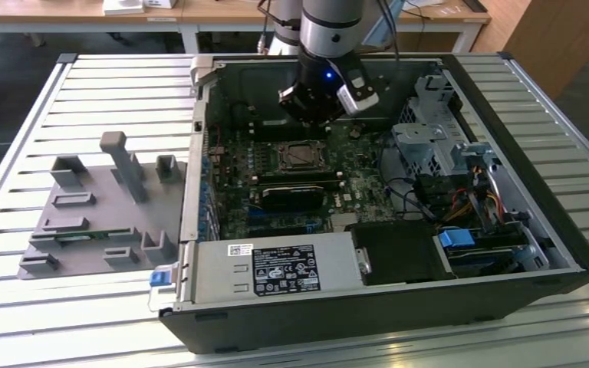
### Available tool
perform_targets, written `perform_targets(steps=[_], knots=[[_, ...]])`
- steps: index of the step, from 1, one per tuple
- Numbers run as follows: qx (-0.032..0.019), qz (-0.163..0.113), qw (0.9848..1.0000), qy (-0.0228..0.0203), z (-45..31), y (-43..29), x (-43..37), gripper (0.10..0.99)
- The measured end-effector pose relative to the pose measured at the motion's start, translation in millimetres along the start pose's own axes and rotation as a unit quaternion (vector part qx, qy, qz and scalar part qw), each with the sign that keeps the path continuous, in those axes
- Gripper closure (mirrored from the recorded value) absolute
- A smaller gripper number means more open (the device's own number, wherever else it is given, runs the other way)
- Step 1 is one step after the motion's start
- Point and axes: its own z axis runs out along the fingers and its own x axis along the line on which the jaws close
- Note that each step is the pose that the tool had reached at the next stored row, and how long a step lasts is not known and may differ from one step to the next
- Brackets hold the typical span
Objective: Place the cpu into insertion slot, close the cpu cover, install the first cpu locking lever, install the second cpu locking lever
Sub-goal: 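Install the second cpu locking lever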
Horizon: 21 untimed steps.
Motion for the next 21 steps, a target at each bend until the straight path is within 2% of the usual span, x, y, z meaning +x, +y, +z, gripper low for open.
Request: perform_targets(steps=[8,11,14,16,18,19,21], knots=[[0.0,0.0,1.0,0.0,-1.7,-28.2,-0.1,0.98],[-0.0001,0.0,1.0,0.0009,-2.2,-36.2,-0.3,0.98],[-0.0005,0.0,1.0,0.0075,-2.4,-39.9,-1.2,0.98],[-0.0021,0.001,1.0,0.009,-2.3,-43.0,-1.2,0.98],[-0.0059,0.0,0.9999,0.0091,-2.3,-46.9,-1.2,0.98],[-0.0113,0.0,0.9999,0.0091,-2.3,-48.9,-1.2,0.98],[-0.0273,0.0,0.9996,0.0092,-2.4,-52.2,-1.2,0.98]])
